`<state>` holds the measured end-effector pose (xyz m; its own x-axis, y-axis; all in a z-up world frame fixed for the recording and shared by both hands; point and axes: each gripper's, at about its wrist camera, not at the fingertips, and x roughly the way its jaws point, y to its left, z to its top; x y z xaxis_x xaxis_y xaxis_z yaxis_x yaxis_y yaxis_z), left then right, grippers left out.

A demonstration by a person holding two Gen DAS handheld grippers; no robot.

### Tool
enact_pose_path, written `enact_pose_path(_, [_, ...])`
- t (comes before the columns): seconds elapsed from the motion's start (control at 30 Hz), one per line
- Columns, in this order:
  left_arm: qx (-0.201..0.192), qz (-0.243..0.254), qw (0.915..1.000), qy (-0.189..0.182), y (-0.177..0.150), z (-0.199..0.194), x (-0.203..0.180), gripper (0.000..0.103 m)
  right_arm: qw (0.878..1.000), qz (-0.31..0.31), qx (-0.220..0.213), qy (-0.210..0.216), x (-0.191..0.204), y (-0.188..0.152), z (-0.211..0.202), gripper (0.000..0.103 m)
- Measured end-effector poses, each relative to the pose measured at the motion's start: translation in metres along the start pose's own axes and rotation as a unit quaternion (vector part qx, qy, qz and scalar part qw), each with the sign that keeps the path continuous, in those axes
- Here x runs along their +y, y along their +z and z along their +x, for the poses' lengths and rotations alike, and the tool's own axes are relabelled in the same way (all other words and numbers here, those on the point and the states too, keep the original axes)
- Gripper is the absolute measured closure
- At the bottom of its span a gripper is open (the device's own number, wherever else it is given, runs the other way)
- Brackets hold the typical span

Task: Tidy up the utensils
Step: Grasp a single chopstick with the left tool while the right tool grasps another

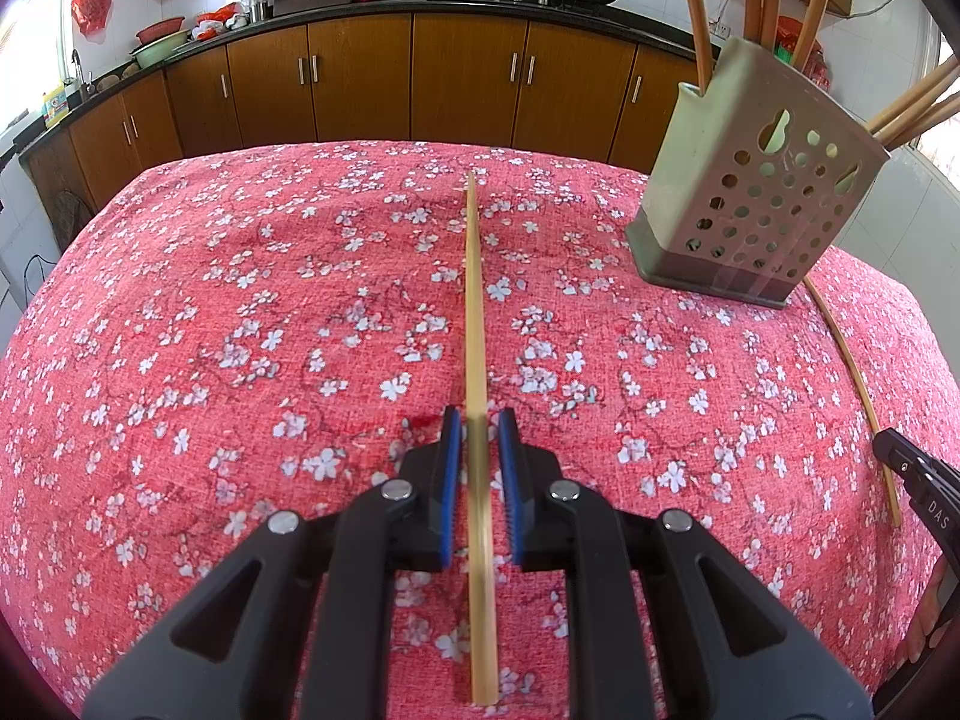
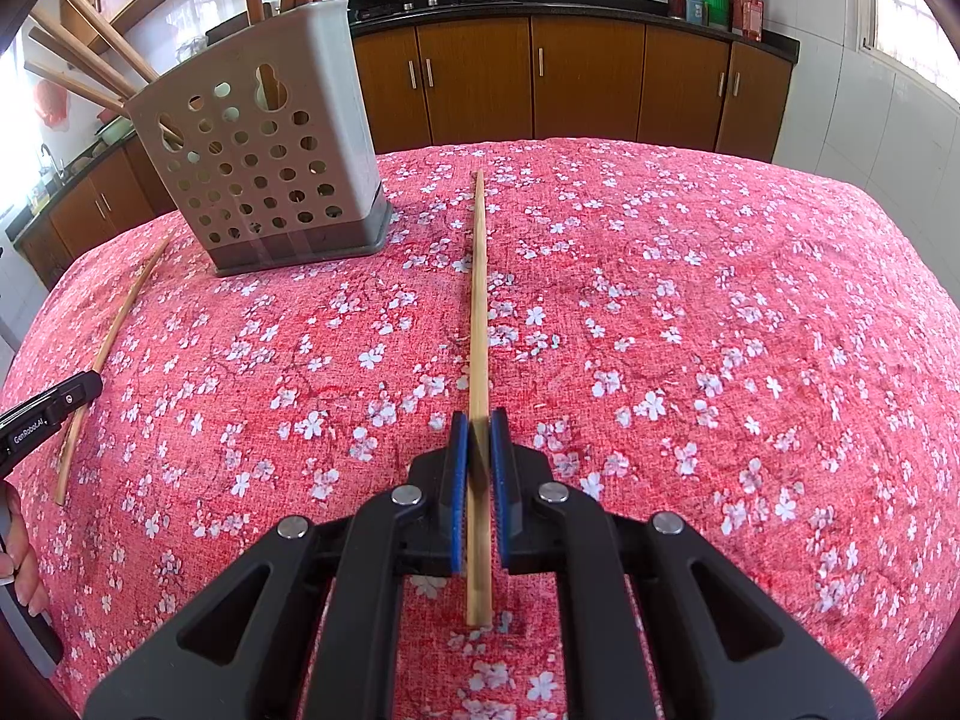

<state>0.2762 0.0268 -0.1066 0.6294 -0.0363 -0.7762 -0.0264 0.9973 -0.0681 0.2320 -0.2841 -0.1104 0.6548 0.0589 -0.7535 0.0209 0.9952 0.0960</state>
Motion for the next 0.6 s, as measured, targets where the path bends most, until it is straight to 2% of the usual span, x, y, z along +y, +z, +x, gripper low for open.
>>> enact_pose_path(0.6, [0.0,0.0,1.0,0.0,0.0003,0.0002,0.0008,0.088,1.0,0.001,0.0,0.0,-0.0001,0.0008,0.0001,0.094])
